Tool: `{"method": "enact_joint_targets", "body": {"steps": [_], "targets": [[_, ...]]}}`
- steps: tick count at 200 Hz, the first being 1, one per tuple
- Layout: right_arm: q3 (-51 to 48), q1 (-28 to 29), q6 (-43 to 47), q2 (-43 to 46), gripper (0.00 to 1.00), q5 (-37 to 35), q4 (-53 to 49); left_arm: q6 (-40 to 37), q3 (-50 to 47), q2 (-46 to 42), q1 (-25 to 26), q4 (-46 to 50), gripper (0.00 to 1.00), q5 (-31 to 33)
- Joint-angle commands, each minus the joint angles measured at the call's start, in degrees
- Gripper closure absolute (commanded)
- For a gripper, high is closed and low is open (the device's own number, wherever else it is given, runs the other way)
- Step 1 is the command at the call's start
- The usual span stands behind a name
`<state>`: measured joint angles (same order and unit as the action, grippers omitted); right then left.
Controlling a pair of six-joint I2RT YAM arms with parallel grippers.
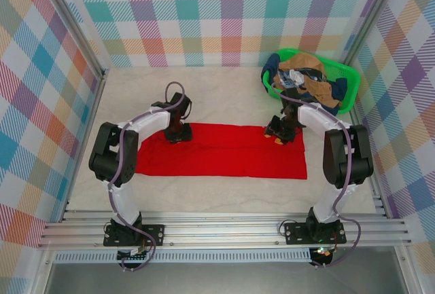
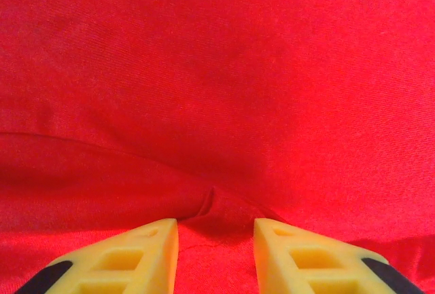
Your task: Fold and stack the t-shirts
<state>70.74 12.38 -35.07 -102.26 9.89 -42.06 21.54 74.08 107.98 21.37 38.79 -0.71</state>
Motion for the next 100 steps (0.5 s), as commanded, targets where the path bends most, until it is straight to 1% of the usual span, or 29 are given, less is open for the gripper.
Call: {"method": "enact_joint_targets", "body": {"steps": [1, 55, 100], "targets": [[-0.6, 0.3, 0.1, 1.2, 0.59, 1.3, -0.3, -1.4, 2.0, 1.1, 0.5, 0.2, 0.63, 1.8], [-0.5, 0.3, 0.1, 0.9, 0.59, 1.6, -0.1, -1.9, 2.6, 1.8, 0.7, -0.2, 0.62, 2.5], [-0.8, 0.3, 0.1, 0.9, 0.60, 1.5, -0.1, -1.9, 3.1, 2.6, 0.9, 0.3, 0.77, 2.0]]}}
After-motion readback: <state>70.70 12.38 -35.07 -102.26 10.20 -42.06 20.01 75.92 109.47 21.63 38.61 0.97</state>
